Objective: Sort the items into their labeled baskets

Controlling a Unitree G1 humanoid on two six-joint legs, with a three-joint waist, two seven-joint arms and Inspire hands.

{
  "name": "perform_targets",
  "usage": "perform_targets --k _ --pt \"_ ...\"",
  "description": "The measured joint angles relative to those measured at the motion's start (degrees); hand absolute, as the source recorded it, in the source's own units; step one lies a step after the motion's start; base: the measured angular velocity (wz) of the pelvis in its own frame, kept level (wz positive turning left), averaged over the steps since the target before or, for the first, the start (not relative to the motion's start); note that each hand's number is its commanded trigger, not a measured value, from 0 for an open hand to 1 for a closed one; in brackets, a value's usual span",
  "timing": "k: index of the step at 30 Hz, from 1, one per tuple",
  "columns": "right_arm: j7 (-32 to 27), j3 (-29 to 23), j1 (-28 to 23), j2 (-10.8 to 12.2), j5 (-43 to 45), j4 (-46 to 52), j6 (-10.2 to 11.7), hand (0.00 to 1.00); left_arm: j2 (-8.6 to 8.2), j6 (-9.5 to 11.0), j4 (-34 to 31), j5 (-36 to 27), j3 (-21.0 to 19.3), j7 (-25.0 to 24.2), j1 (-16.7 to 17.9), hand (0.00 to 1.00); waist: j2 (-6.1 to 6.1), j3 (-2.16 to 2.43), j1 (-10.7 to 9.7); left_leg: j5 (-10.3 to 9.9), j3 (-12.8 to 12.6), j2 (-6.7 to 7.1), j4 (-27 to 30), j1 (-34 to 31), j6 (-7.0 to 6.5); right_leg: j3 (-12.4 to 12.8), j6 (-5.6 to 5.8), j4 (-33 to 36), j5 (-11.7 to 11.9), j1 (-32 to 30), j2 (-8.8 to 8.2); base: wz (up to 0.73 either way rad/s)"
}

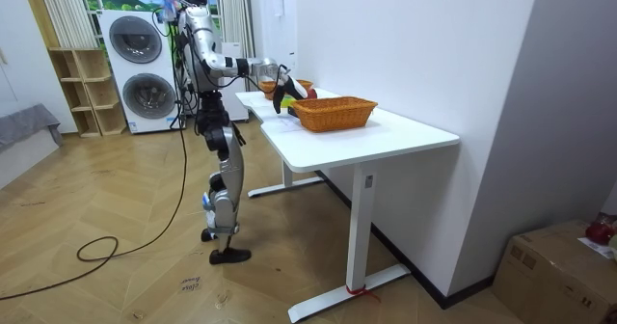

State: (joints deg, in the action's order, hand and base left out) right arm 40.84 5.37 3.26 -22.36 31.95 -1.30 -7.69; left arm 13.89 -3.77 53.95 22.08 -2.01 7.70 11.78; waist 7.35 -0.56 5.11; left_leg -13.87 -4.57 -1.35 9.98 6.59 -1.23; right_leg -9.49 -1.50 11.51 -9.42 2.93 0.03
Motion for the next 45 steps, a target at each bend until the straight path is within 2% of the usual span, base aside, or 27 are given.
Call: perform_targets --k 14,24,29,33,38,42,45 --pt "0.05 0.07 -0.02 0.39 4.86 -0.04 -0.18 0.0 -0.94 -0.03 -0.05 0.03 -0.01 0.09 -0.45 0.0 -0.04 0.09 0.07 0.02 0.01 0.04 0.11 0.05 -0.03 0.04 0.04 -0.02 0.03 0.1 0.03 0.0" --pt "0.05 0.13 -0.05 1.32 7.13 -0.03 -1.73 0.0 -0.93 -0.92 -0.05 0.13 -0.05 0.44 -0.48 0.0 0.16 0.24 0.17 0.02 0.01 0.04 0.07 0.03 -0.03 -0.03 0.07 -0.03 0.07 0.03 0.03 0.0" --pt "-0.18 0.13 -0.34 2.25 9.28 -0.1 -2.0 0.0 -0.94 -0.94 -0.06 2.34 -0.18 0.44 -0.51 0.0 0.21 0.32 0.24 0.03 0.0 0.06 0.1 0.01 -0.05 -0.13 0.09 -0.05 0.13 0.01 0.07 0.0" --pt "-1.04 0.09 -1.46 2.72 9.41 -0.11 -2.54 0.0 -0.96 -1.19 -0.09 2.68 -0.18 0.39 -0.51 0.0 0.32 0.8 0.48 0.04 0.0 0.05 0.21 0.05 -0.06 -0.03 0.09 -0.22 0.25 0.11 0.02 0.0" --pt "-2.22 0.02 -2.37 3.0 10.92 0.28 -3.78 0.0 -1.06 -1.4 -0.19 3.24 -0.12 0.41 -0.51 0.0 0.27 0.82 1.31 0.04 -0.05 -0.02 0.37 0.04 -0.07 -0.13 0.05 -0.92 0.8 0.32 0.1 0.0" --pt "-2.89 0.0 -2.35 3.8 11.55 0.26 -4.95 0.0 -1.58 -2.64 -0.09 3.24 0.09 0.52 -0.49 0.0 0.14 0.79 1.46 0.07 -0.03 -0.01 -0.03 0.01 -0.13 -0.06 0.03 -0.88 1.12 0.33 0.25 -0.02" --pt "-3.47 0.02 -2.36 4.35 11.58 0.25 -4.95 0.0 -1.99 -2.74 -0.09 3.19 0.26 0.54 -0.6 0.0 -0.09 0.81 1.43 0.14 -0.03 0.03 -0.12 0.04 -0.25 -0.01 0.08 -0.9 1.31 0.37 0.28 0.0"
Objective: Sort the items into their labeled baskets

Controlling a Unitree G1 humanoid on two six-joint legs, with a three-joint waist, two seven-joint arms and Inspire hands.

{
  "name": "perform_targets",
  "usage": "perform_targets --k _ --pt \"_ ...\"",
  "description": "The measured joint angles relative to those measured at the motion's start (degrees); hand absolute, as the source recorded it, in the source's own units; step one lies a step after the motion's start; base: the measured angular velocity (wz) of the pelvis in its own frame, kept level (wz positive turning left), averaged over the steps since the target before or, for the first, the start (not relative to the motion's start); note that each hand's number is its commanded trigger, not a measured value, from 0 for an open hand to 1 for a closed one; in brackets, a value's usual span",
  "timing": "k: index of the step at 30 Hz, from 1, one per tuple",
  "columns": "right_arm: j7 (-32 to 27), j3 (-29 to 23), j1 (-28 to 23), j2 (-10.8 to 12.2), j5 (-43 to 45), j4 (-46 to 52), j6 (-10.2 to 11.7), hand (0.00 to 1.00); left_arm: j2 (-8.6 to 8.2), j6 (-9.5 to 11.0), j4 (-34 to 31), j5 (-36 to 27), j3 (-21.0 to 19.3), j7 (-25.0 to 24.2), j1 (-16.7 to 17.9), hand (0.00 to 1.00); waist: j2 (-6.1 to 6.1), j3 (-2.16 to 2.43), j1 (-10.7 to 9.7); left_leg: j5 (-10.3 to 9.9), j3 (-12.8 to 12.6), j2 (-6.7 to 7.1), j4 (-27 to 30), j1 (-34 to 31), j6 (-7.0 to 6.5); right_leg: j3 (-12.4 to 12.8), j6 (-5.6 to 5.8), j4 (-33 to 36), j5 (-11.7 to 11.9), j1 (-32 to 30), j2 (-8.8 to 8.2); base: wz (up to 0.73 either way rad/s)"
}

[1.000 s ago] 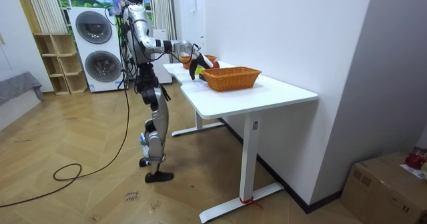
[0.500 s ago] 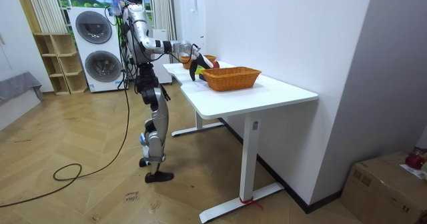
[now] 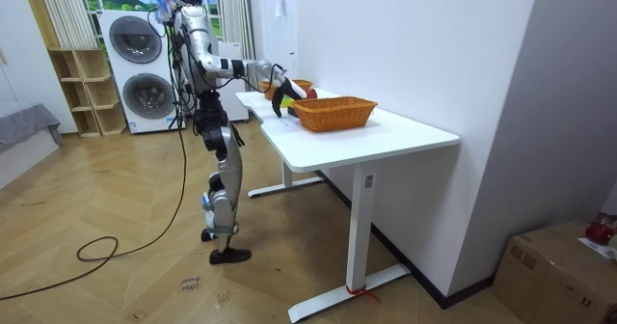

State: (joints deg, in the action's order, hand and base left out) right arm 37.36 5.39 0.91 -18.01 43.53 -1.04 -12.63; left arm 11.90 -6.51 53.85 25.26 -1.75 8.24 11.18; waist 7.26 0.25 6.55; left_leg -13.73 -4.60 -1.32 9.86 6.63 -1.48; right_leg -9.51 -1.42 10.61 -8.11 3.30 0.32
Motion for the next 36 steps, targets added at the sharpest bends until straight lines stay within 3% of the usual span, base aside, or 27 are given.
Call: perform_targets --k 8,9,10,12,21,36 --pt "-2.21 0.09 -0.04 1.11 0.02 -0.1 0.06 0.0 -0.4 -0.02 -0.01 -0.12 0.01 0.12 -0.33 0.0 -0.12 -0.06 -0.14 0.07 0.02 0.1 -0.11 0.1 -0.12 -0.01 0.11 -0.02 0.1 0.13 -0.07 0.0" --pt "-2.25 0.09 -0.04 1.11 0.02 -0.11 0.06 0.07 -0.46 -0.02 -0.01 -0.17 0.01 0.13 -0.35 0.0 -0.13 -0.06 -0.16 0.07 0.02 0.11 -0.14 0.1 -0.13 -0.01 0.12 -0.03 0.1 0.13 -0.08 0.0" --pt "-2.3 0.09 -0.03 1.11 0.02 -0.1 0.08 0.7 -0.51 -0.01 -0.01 -0.26 0.02 0.13 -0.38 0.0 -0.13 -0.07 -0.16 0.07 0.02 0.11 -0.16 0.11 -0.13 -0.01 0.12 -0.04 0.11 0.13 -0.08 0.0" --pt "-2.54 0.09 -0.03 1.12 0.02 -0.1 0.08 1.0 -0.53 0.01 -0.01 -0.67 0.05 0.13 -0.4 0.0 -0.15 -0.08 -0.15 0.07 0.03 0.1 -0.2 0.11 -0.13 -0.01 0.12 -0.05 0.11 0.12 -0.07 0.0" --pt "-7.29 0.11 -0.03 2.27 2.88 -0.07 0.29 1.0 -0.66 0.18 -0.02 -0.88 1.1 0.17 -0.67 0.0 -0.72 -0.46 -0.23 0.07 0.03 0.1 -0.32 -0.04 -0.13 -0.03 0.12 -0.07 0.1 -0.07 -0.04 0.0" --pt "-10.41 0.83 -0.08 3.39 3.08 -0.51 0.63 1.0 -0.76 0.34 0.01 -0.91 0.96 0.15 -1.58 0.0 -0.76 -0.45 -0.53 0.07 0.05 0.09 -0.45 -0.02 -0.14 0.01 0.12 -0.19 0.1 -0.25 -0.02 0.0"
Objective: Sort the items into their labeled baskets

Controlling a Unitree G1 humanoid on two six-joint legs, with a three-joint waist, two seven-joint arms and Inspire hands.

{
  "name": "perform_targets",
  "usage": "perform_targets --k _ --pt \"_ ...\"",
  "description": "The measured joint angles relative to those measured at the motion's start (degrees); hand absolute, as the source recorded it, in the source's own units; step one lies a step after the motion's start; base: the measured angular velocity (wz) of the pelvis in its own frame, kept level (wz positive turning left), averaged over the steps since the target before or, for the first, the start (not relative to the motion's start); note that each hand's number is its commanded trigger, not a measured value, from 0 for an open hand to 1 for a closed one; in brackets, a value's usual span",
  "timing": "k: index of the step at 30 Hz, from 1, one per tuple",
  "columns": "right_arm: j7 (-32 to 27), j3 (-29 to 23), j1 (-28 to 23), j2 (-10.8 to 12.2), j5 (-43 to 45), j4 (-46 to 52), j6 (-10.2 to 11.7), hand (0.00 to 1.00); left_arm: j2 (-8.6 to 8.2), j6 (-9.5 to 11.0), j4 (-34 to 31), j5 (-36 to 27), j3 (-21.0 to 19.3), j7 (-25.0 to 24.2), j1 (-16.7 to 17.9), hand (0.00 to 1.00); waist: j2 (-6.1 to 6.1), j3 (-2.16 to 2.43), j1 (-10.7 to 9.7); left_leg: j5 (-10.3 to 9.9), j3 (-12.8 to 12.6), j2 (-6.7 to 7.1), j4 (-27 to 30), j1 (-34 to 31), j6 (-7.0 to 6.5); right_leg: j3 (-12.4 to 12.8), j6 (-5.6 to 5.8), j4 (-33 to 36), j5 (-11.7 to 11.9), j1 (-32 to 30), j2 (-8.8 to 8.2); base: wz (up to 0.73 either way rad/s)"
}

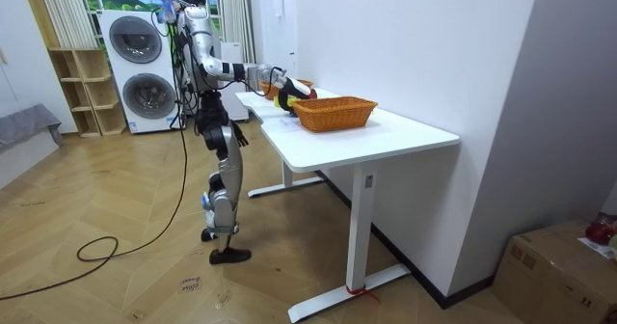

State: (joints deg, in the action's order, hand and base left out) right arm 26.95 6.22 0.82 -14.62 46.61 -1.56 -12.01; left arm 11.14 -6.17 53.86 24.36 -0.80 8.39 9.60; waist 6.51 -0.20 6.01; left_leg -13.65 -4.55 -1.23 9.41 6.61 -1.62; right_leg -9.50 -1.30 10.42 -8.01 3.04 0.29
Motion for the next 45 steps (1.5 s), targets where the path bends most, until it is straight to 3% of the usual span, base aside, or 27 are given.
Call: perform_targets --k 12,16,23,30,34,39,45 --pt "0.55 0.05 -0.29 0.28 -0.89 0.0 -0.03 1.0 -0.24 0.02 0.0 -0.02 -0.07 0.0 -0.02 0.0 0.0 0.07 0.05 0.0 -0.01 0.04 0.14 -0.05 0.0 0.0 0.0 0.15 0.0 0.02 0.07 0.0" --pt "0.37 0.04 -0.85 0.28 -2.1 0.15 0.01 1.0 -0.24 0.1 -0.09 -0.15 -0.14 0.0 -0.03 0.0 0.09 0.44 0.06 0.04 -0.04 0.03 0.4 0.1 -0.04 0.13 0.0 0.13 0.0 0.08 -0.02 0.0" --pt "0.12 0.02 -2.52 0.1 -4.1 2.3 0.32 1.0 -0.21 0.3 -0.31 0.0 -0.91 0.23 -0.02 0.0 0.13 0.45 0.47 0.04 -0.32 0.0 0.07 0.21 -0.04 0.88 0.0 0.16 0.0 -0.06 0.19 -0.02" --pt "-0.51 -1.79 -2.5 0.05 -5.97 4.12 2.19 1.0 -0.26 0.96 -0.29 0.03 -1.41 1.89 0.93 0.0 -0.26 0.05 0.18 0.04 -0.32 0.04 -0.11 0.02 -0.05 1.31 0.01 0.16 0.0 -0.16 0.28 0.0" --pt "-2.78 -6.36 -2.35 0.05 -9.09 8.89 3.68 1.0 -0.65 1.52 -0.28 0.06 -2.69 2.33 2.56 0.0 -0.39 -0.21 -0.93 0.04 -0.28 -0.03 -0.22 -0.1 -0.05 1.16 0.02 0.12 -0.01 -0.26 0.25 0.0" --pt "-8.07 -10.42 -1.95 -0.04 -12.97 11.87 5.07 1.0 -0.92 1.61 -0.56 0.03 -3.52 2.35 3.93 0.0 -0.17 -0.06 -1.66 0.04 -0.34 -0.08 0.1 0.01 -0.04 1.09 0.02 0.05 -0.01 -0.19 0.03 0.0" --pt "-11.55 -11.39 -0.77 -0.23 -15.71 11.87 6.69 1.0 -1.02 2.75 -0.56 0.23 -3.8 2.48 4.18 0.0 0.11 -0.08 -2.11 0.06 -1.14 -0.01 0.23 0.21 -0.07 1.4 0.03 0.1 0.0 -0.17 -0.05 -0.04"
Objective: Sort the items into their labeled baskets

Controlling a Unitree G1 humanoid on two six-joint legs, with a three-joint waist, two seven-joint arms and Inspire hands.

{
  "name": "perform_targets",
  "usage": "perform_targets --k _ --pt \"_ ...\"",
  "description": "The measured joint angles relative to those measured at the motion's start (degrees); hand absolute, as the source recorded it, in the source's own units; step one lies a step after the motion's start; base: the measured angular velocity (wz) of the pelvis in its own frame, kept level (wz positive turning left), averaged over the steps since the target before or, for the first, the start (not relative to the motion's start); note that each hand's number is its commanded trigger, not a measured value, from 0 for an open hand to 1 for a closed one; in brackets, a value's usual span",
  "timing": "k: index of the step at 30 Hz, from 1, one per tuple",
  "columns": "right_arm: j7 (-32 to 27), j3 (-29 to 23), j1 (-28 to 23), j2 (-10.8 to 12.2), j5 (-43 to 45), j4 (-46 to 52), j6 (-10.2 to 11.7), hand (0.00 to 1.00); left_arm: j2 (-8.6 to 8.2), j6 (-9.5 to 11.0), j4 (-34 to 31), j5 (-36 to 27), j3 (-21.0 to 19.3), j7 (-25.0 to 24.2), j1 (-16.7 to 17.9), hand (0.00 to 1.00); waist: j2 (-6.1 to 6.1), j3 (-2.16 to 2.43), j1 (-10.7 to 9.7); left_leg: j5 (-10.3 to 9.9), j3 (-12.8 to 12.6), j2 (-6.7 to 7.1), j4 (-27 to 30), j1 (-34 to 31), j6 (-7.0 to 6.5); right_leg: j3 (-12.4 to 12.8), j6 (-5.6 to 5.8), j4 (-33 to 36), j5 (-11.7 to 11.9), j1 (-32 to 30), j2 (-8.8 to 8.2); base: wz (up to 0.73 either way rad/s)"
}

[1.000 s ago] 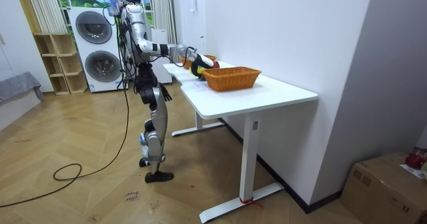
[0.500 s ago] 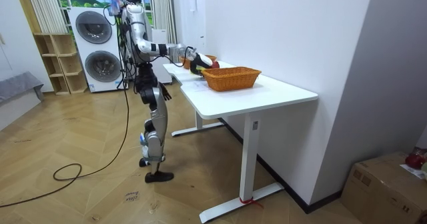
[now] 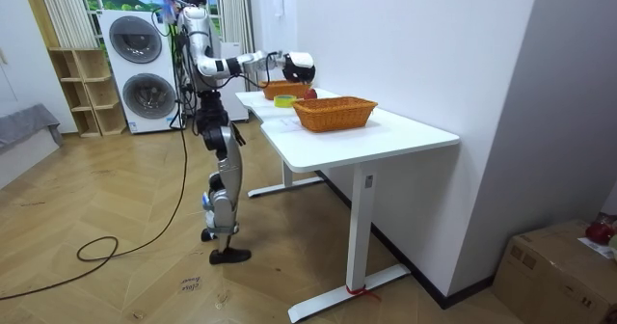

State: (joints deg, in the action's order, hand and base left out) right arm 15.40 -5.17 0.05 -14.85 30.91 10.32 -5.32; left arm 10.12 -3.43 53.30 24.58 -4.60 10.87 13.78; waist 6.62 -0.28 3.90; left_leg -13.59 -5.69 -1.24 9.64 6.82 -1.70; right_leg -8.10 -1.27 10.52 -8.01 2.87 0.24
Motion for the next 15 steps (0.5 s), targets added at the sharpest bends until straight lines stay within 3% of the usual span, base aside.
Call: perform_targets --k 2,7,12,15 --pt "-0.68 -1.02 0.76 -0.19 -0.44 -0.01 0.64 1.0 -0.02 0.07 0.01 0.01 -0.48 0.09 0.32 0.0 0.07 -0.02 -0.52 0.01 0.17 0.0 0.02 0.01 -0.01 0.06 0.0 0.05 0.0 0.01 0.0 0.0" --pt "-5.65 -4.54 2.44 -3.54 -2.84 -0.08 2.2 1.0 -0.08 0.17 0.21 -0.06 -1.54 0.17 0.5 0.0 0.05 -0.07 -0.58 0.0 0.29 0.01 -0.11 -0.08 0.0 0.01 0.0 0.12 0.0 0.03 0.21 0.0" --pt "-9.03 -5.64 3.24 -5.73 -5.24 -0.35 2.28 1.0 -0.08 0.3 0.2 -0.06 -1.7 0.2 1.34 0.0 0.22 -0.1 -0.89 -0.01 0.32 0.0 -0.1 -0.13 0.01 -0.31 0.0 0.09 0.0 -0.02 0.28 0.0" --pt "-10.38 -5.68 3.24 -5.82 -6.74 -0.35 2.28 1.0 -0.08 0.3 0.19 -0.07 -1.7 0.19 1.47 0.0 0.47 -0.18 -1.0 -0.01 0.35 -0.01 0.05 -0.13 0.01 -0.47 0.0 0.09 0.0 -0.02 0.27 0.0"
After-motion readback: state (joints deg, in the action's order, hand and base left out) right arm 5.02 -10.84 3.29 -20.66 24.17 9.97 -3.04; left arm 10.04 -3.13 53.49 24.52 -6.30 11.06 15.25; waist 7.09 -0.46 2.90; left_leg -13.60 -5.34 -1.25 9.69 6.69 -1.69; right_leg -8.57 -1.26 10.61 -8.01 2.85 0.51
